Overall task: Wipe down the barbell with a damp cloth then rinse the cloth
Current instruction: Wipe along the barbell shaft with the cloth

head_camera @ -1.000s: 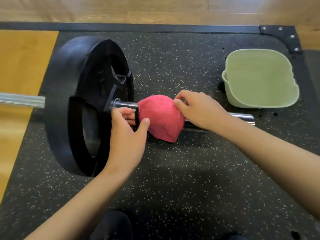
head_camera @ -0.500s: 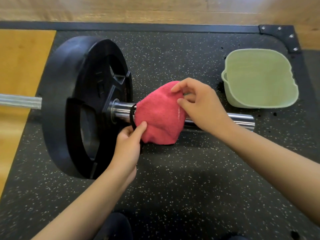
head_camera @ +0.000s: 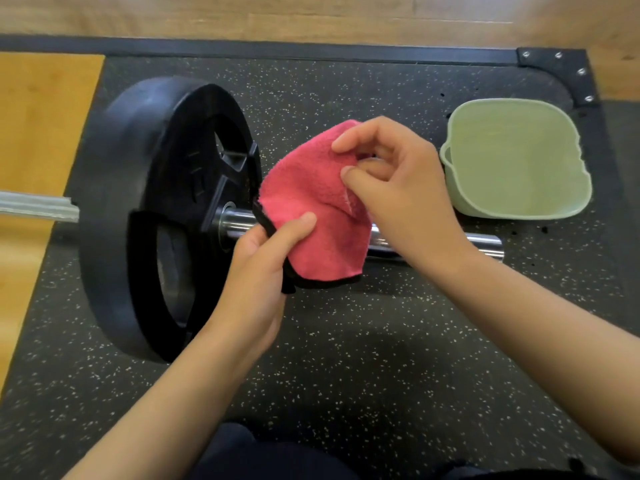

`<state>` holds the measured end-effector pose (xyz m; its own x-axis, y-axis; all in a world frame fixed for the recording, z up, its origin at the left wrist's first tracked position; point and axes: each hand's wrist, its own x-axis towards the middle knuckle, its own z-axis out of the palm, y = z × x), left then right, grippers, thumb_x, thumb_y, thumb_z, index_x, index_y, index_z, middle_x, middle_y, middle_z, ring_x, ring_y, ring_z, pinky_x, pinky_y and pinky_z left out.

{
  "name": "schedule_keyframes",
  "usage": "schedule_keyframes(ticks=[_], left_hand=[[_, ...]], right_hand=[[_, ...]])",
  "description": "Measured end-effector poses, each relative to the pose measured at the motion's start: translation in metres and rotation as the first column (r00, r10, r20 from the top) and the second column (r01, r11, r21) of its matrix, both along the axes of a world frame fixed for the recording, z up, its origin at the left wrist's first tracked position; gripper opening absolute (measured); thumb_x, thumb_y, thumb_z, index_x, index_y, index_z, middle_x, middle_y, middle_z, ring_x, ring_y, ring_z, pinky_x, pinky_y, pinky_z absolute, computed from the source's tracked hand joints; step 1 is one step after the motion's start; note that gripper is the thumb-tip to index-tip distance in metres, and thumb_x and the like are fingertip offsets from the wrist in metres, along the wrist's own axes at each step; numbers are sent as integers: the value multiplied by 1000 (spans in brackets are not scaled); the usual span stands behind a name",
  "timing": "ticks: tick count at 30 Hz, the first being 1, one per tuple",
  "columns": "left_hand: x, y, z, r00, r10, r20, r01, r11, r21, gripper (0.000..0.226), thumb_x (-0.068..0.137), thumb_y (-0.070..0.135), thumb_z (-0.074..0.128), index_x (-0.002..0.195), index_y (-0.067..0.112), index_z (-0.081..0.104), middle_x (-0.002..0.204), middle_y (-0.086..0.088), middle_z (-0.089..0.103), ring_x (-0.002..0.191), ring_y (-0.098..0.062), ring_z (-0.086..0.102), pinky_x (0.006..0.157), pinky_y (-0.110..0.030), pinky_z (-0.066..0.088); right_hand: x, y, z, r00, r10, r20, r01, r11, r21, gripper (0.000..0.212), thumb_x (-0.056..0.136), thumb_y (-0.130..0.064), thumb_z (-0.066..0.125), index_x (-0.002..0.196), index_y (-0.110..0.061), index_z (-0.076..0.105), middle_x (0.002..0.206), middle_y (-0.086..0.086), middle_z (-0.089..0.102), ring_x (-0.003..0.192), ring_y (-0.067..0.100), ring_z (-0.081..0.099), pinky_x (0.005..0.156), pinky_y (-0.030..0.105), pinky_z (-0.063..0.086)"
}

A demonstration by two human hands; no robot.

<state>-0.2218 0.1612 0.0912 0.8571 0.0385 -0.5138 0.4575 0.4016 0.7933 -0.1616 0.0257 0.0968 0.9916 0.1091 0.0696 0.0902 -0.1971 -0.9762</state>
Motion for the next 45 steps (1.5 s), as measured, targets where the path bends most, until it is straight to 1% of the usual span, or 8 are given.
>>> schedule_keyframes(ticks=[9, 14, 20, 25, 29, 37, 42, 45], left_hand=[[-5, 10, 124, 994, 65, -86, -53, 989, 135, 13, 90, 16, 59, 100, 15, 67, 99, -6, 74, 97, -22, 68, 88, -38, 53], [-23, 34, 208, 992, 86, -96, -66, 978, 196, 10, 86, 21, 64, 93, 15, 69, 86, 0, 74, 78, -13, 68, 63, -23, 53], [-48, 70, 296, 988, 118, -95, -93, 969, 229, 12, 81, 18, 68, 93, 14, 68, 89, -1, 74, 82, -13, 69, 71, -24, 56], [-69, 100, 346, 992, -2, -130, 34, 968, 250, 20, 82, 19, 66, 101, 12, 66, 93, 1, 74, 86, -12, 69, 71, -21, 53], [-78, 124, 368, 989, 25, -149, 21, 955, 297, 11, 90, 24, 60, 90, 18, 69, 82, 10, 74, 77, 0, 66, 68, -10, 47], [-75, 183, 360, 982, 82, -171, -31, 960, 280, 11, 91, 16, 61, 94, 20, 71, 94, 1, 75, 93, -14, 69, 82, -27, 54], [-63, 234, 335, 983, -2, -183, 59, 951, 303, 17, 93, 13, 60, 102, 25, 67, 100, 7, 73, 97, -9, 67, 83, -26, 55], [-50, 257, 318, 975, -76, -208, 140, 940, 311, 20, 93, 12, 60, 108, 22, 66, 105, 5, 72, 101, -12, 67, 87, -31, 53]], right_hand=[[-10, 14, 119, 989, -41, -139, 48, 998, 45, 32, 81, 13, 54, 88, -17, 64, 95, -2, 67, 73, 0, 61, 67, 12, 45], [-25, 42, 205, 983, -11, -181, 29, 995, 99, 18, 86, 6, 60, 86, -11, 65, 91, 3, 67, 74, 2, 61, 65, 14, 47], [-52, 78, 293, 980, -18, -199, 51, 985, 166, 21, 81, 4, 70, 87, -15, 61, 93, 1, 65, 80, 3, 64, 71, 16, 49], [-68, 96, 344, 966, -24, -257, 62, 988, 140, 24, 82, 8, 67, 86, -16, 61, 93, -2, 65, 81, 2, 64, 71, 19, 52], [-78, 112, 369, 949, -12, -315, 51, 992, 116, 23, 82, 8, 66, 88, -14, 62, 94, -3, 66, 86, 3, 65, 79, 19, 51], [-86, 176, 368, 915, -83, -395, 123, 989, 76, 15, 85, 8, 64, 90, -6, 63, 98, 2, 67, 82, 4, 65, 74, 19, 52], [-73, 226, 342, 879, -224, -420, 251, 968, 10, 19, 85, 6, 64, 89, -12, 63, 93, -4, 67, 81, 8, 64, 75, 21, 50], [-65, 244, 328, 872, -255, -417, 283, 959, 6, 21, 86, 6, 63, 89, -15, 63, 90, -3, 66, 83, 9, 63, 78, 22, 50]])
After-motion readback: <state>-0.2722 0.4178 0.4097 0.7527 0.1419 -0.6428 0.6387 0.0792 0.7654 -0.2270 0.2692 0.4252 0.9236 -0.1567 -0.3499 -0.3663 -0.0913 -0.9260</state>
